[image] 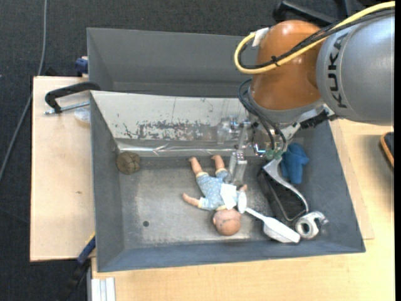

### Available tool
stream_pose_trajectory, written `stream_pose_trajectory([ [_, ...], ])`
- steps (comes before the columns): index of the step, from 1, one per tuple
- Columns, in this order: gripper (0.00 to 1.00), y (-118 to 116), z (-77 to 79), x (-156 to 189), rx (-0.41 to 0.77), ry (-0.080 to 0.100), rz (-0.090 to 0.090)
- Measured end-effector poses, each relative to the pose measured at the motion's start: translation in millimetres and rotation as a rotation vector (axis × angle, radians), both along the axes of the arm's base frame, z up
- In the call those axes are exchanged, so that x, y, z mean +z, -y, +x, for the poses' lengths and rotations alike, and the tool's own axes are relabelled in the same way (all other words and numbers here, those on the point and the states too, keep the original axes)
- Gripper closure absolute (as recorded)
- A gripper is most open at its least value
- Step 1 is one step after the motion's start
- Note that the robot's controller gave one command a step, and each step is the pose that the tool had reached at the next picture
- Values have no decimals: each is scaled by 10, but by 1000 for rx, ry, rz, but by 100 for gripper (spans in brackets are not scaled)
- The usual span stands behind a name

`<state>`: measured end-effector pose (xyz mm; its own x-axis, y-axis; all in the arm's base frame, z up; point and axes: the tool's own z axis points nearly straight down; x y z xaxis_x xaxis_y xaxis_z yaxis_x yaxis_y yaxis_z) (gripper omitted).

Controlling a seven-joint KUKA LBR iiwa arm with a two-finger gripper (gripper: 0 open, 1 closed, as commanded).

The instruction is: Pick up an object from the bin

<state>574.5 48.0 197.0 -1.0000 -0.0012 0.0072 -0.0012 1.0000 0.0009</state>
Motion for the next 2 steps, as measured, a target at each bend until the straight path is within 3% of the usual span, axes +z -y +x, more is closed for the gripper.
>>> stream_pose_trajectory([
  [1, 0, 2, 16, 50, -1, 9, 1],
  [2, 0, 46, 46, -362, 111, 8, 1],
])
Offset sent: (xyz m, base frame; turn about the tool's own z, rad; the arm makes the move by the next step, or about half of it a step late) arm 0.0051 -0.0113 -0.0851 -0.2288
